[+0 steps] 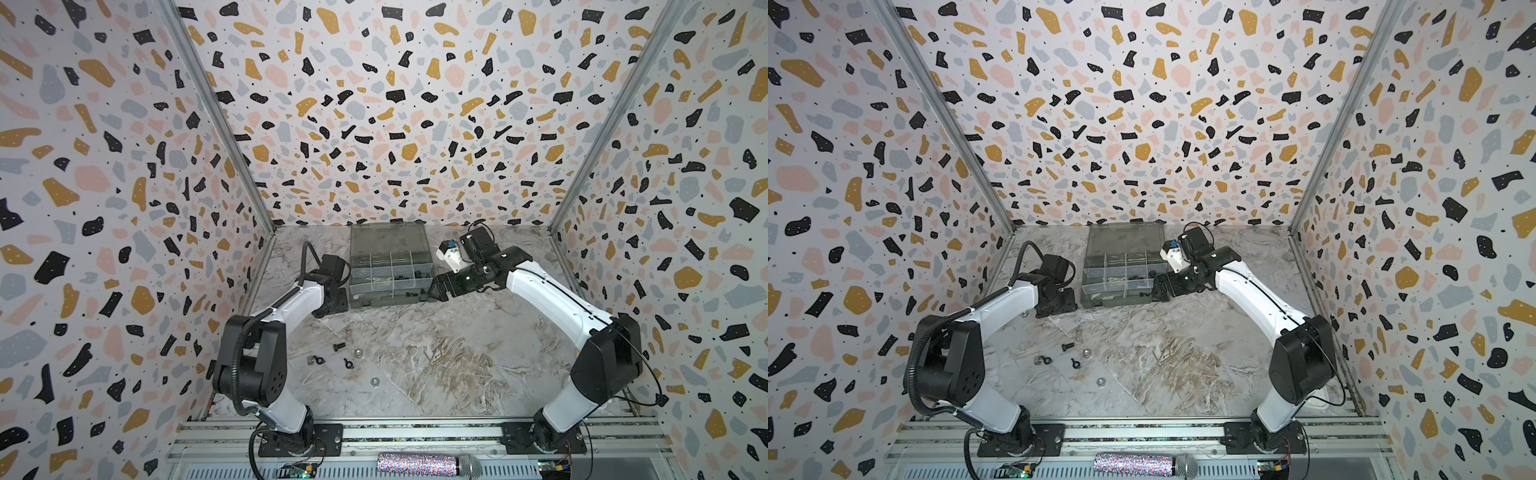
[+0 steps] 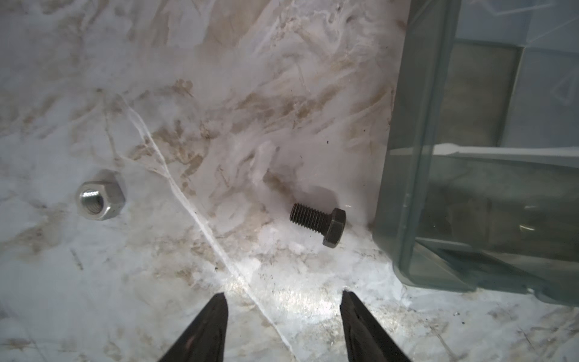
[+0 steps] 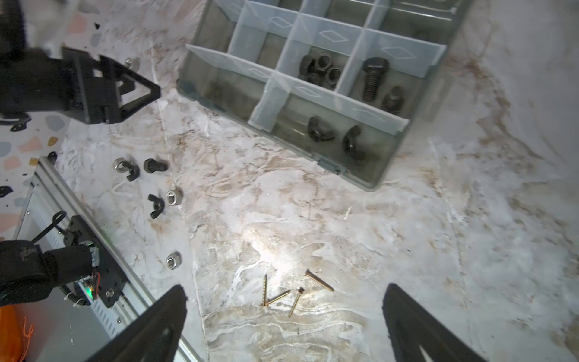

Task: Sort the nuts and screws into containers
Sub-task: 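Lower the left gripper onto the black bolt and close on it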

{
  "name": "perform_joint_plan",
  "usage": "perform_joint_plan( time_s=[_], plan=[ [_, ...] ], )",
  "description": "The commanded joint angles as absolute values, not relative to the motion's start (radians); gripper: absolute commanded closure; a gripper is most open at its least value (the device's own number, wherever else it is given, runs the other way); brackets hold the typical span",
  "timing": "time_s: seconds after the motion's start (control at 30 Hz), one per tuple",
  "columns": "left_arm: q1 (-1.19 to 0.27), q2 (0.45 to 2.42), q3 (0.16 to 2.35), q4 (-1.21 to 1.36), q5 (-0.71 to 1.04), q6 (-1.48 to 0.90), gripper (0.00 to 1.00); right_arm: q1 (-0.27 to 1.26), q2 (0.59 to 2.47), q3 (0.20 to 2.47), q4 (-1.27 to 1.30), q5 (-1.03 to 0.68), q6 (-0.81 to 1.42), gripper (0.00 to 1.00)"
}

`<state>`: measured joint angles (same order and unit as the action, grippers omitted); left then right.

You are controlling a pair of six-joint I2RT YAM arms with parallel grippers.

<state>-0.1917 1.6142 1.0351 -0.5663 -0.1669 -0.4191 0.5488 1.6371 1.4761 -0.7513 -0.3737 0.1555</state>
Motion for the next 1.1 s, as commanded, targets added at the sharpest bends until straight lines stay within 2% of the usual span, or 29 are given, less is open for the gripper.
perform_joint_plan(
  time_s=[0.0,0.77,1.07],
  plan=[
    [-0.189,1.625,1.012,-0.497,-0.184,-0.435,0.42,0.570,1.595,1.480,-0.758,-0.352,0.146,0.01],
    [-0.185,1.800,1.076,-0.418,-0.130,-0.403,0.41,0.523,1.545,1.423,-0.769,-0.317,0.137,0.01],
    [-0.178,1.839,1.103,-0.424,-0.120,-0.378,0.46,0.505,1.575,1.451,-0.784,-0.322,0.132,0.01]
  ],
)
